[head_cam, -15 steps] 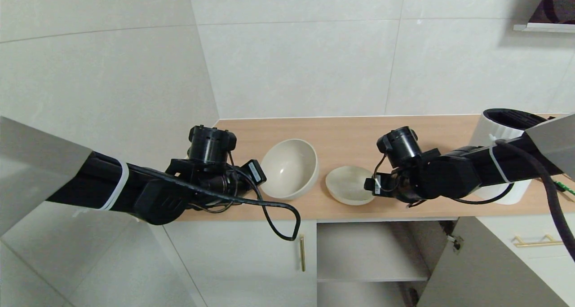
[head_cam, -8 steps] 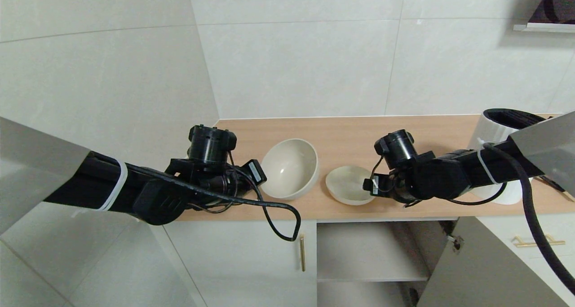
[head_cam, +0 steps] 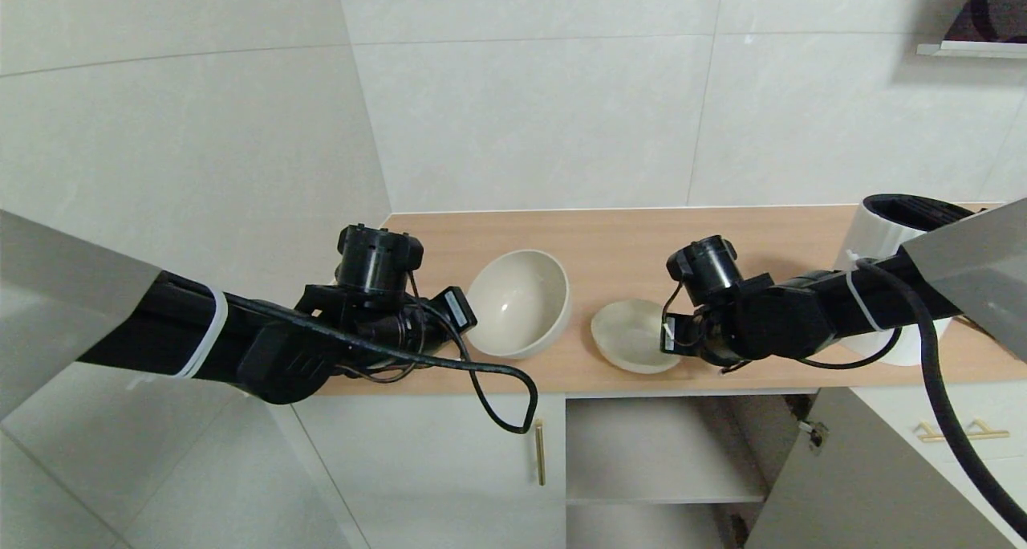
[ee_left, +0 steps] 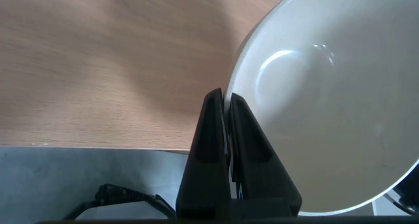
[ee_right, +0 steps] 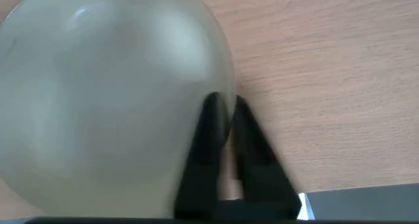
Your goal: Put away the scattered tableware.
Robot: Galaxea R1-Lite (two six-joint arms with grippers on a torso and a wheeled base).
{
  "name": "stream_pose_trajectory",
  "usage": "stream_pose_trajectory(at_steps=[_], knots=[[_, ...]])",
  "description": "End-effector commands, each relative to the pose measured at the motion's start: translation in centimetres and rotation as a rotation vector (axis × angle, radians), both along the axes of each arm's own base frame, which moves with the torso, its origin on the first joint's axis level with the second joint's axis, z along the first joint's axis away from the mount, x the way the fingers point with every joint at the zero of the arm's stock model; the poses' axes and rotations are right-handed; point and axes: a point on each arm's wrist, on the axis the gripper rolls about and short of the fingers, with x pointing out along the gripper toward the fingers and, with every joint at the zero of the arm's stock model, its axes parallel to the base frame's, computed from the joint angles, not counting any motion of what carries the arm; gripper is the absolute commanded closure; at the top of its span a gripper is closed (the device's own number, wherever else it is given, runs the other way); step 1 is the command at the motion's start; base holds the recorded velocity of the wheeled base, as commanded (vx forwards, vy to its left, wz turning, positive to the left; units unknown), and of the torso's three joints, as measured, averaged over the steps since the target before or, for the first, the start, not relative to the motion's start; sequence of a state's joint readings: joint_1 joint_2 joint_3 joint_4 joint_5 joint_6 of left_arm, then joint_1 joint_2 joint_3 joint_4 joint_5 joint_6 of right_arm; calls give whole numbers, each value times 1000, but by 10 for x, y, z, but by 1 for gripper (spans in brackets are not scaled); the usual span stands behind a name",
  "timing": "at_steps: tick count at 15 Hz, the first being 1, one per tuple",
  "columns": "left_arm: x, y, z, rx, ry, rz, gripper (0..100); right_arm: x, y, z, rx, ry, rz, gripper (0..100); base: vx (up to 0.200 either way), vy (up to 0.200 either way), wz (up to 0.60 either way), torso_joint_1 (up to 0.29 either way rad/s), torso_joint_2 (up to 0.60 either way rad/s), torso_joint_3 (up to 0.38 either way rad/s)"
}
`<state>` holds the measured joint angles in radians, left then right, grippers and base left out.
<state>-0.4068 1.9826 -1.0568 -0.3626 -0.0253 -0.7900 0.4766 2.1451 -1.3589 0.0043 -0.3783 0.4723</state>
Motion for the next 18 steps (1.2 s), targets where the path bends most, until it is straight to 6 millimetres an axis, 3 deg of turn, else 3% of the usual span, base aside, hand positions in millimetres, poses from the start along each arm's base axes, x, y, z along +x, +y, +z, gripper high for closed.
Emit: stream_pose_trajectory(at_steps=[1,6,10,11,14,18], knots=[[0,0,1,0,-2,-1,100,-1,0,1,0,1,-1,100,0,0,0,0,0,0],[-4,2,4,0,-5,-2,100,-5,-2,11,30,-15,-11,100,0,0,0,0,0,0],[-27,12,6,48,-3,-28,100,-23,-12,32,54,-33,0,100,0,0,0,0,0,0],[-45,21,9,95,-15,-55,100,-47,-22,60,145,-43,88,100,0,0,0,0,0,0],[-68,31,29,107,-77,-74,100,-91,-42,90,215,20,188,100,0,0,0,0,0,0],[-90,42,24,226,-101,-147,100,-124,-61,90,248,95,231,100,0,0,0,0,0,0]])
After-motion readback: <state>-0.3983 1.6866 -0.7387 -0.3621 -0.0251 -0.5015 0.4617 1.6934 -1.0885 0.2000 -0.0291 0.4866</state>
